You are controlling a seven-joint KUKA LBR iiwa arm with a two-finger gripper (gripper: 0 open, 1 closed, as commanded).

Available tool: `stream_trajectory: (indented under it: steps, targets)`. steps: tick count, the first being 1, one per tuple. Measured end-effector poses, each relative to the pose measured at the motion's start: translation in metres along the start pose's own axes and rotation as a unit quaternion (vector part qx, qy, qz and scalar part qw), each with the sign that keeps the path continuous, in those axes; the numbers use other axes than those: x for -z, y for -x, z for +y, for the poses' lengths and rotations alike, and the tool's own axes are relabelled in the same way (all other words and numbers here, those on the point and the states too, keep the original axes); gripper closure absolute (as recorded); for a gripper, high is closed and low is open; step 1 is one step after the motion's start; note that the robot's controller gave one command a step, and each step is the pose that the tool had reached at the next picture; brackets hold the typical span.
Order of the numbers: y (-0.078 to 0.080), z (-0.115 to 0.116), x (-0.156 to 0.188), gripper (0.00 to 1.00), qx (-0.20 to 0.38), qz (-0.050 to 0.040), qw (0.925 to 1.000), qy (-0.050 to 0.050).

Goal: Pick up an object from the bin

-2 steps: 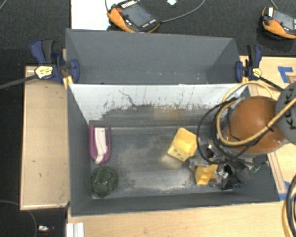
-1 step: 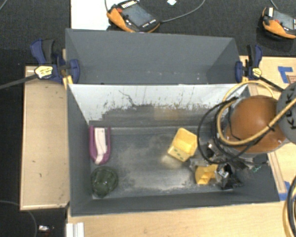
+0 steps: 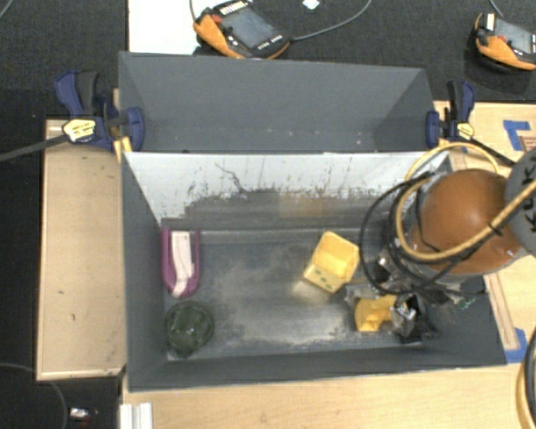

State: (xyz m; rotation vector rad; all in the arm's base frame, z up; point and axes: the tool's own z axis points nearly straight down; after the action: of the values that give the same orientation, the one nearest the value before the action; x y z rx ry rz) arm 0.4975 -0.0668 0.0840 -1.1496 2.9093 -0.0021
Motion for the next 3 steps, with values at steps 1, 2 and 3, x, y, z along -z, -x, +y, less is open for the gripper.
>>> stream_trajectory:
  steps: [1,2,3]
  targets:
    - [0.0,0.0,0.009,1.0,0.0,-0.0009,1.0,0.0]
    - [0.001,0.0,0.019,1.0,0.0,-0.002,1.0,-0.001]
    - [0.001,0.0,0.034,1.0,-0.001,-0.0029,1.0,-0.001]
